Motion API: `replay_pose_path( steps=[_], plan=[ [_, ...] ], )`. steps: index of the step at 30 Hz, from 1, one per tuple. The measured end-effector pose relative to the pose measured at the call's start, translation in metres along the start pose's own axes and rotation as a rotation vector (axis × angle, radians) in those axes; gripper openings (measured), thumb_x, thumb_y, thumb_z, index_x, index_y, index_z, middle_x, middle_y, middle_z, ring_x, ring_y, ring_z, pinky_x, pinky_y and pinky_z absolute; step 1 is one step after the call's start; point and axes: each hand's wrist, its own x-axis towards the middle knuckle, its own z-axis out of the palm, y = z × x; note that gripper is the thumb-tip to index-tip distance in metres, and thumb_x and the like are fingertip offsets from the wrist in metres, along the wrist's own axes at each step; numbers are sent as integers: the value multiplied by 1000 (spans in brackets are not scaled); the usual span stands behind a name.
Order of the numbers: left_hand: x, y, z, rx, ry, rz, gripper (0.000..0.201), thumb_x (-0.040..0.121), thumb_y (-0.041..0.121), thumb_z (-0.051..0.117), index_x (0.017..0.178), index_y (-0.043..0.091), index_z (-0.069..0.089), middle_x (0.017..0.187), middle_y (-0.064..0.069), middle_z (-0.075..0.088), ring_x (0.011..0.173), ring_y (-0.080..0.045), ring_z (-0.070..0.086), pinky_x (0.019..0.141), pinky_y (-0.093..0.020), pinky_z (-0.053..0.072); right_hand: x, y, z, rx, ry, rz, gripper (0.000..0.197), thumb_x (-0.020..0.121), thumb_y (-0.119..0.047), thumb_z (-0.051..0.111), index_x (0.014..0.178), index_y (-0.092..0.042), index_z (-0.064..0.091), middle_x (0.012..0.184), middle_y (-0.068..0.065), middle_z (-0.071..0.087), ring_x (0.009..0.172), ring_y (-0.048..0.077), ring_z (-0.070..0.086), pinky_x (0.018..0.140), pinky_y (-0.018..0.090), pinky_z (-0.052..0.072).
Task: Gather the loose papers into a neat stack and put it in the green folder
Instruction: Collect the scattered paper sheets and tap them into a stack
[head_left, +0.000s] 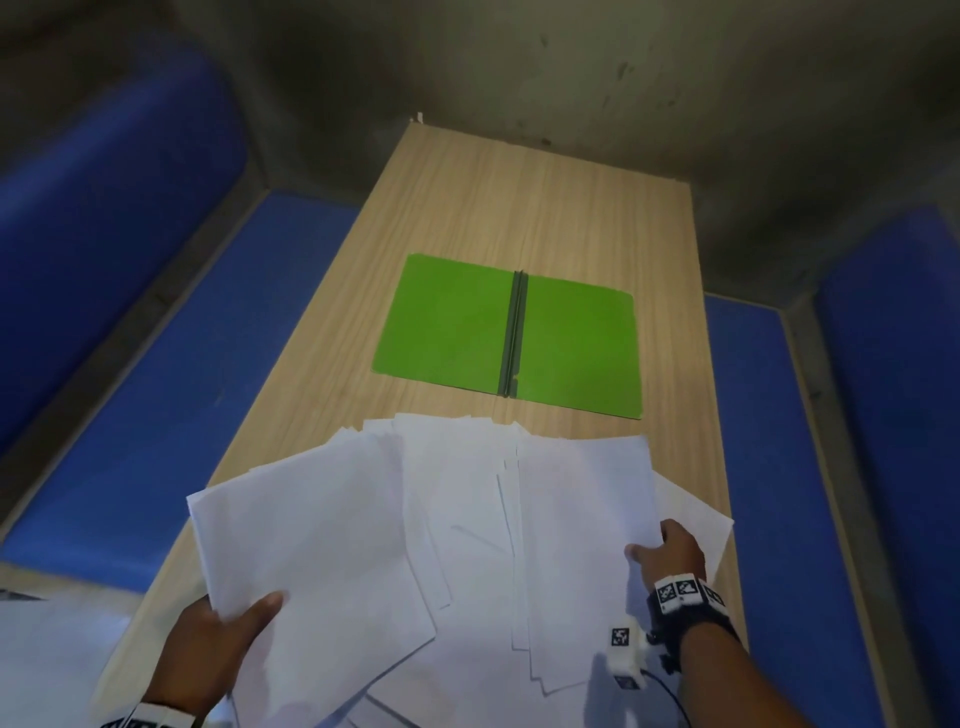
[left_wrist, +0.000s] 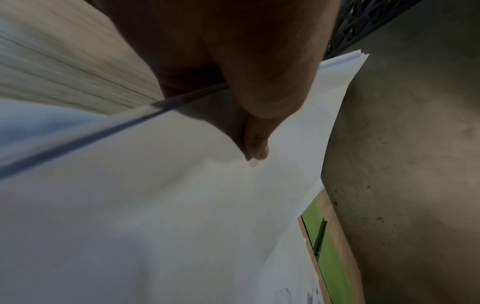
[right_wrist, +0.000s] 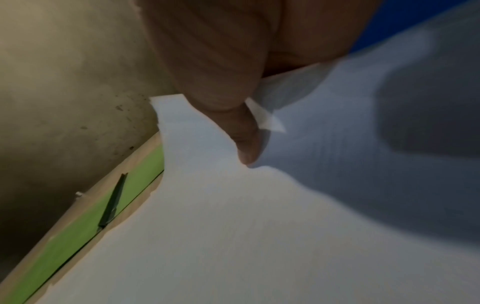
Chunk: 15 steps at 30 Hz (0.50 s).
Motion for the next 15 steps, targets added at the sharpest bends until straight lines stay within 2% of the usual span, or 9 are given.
replay_pose_path(
  steps=[2,4,5,7,9,12,13,15],
  plan=[
    [-1,0,2,2,-12,-4,31,73,32,84,89,12,67,86,-15,70,78,-33,62,75,-43,49,-1,5,-8,80,44,-36,28,76,-2,74,99,2,58,99,19,68,86,31,64,72,29,47],
    [-3,3,5,2,-33,-8,31,73,32,83,90,12,67,85,-14,70,77,-31,62,73,-41,48,-2,9,-20,202,75,-13,57,73,0,77,122,-9,51,115,16,65,103,33,63,86,37,50],
    [-5,6,6,-2,-43,-9,30,74,30,83,90,11,67,84,-13,69,76,-29,62,70,-39,47,-3,13,-27,263,69,5,70,72,1,78,131,-13,44,122,15,61,111,34,60,93,43,49],
    [-8,11,8,-11,-60,-15,26,75,25,82,90,9,67,81,-10,67,73,-25,60,61,-34,43,-3,20,-42,293,54,48,75,74,-3,78,138,-11,41,136,18,53,123,37,52,101,50,43],
    [-10,15,10,-13,-81,-15,25,76,23,82,91,7,68,80,-9,67,71,-23,59,57,-29,41,-8,29,-56,264,70,90,68,79,-11,76,137,-2,43,140,19,50,124,40,51,101,49,42],
    [-11,18,12,-3,-105,-20,28,77,25,81,93,6,68,84,-12,69,73,-24,60,58,-31,42,-19,45,-72,314,171,165,65,82,-15,72,136,5,43,140,20,49,125,40,49,102,44,40],
    [-10,18,12,5,-108,-19,28,76,25,82,92,6,69,85,-13,70,74,-25,61,59,-32,42,-24,50,-76,337,188,200,64,80,-18,74,132,6,47,136,20,53,121,40,52,99,43,41],
    [-10,19,12,14,-113,-3,28,76,25,82,91,5,70,85,-13,71,75,-26,62,61,-34,44,-30,62,-82,433,227,231,58,70,-26,78,116,5,59,117,21,64,99,36,63,90,45,47]
  ],
)
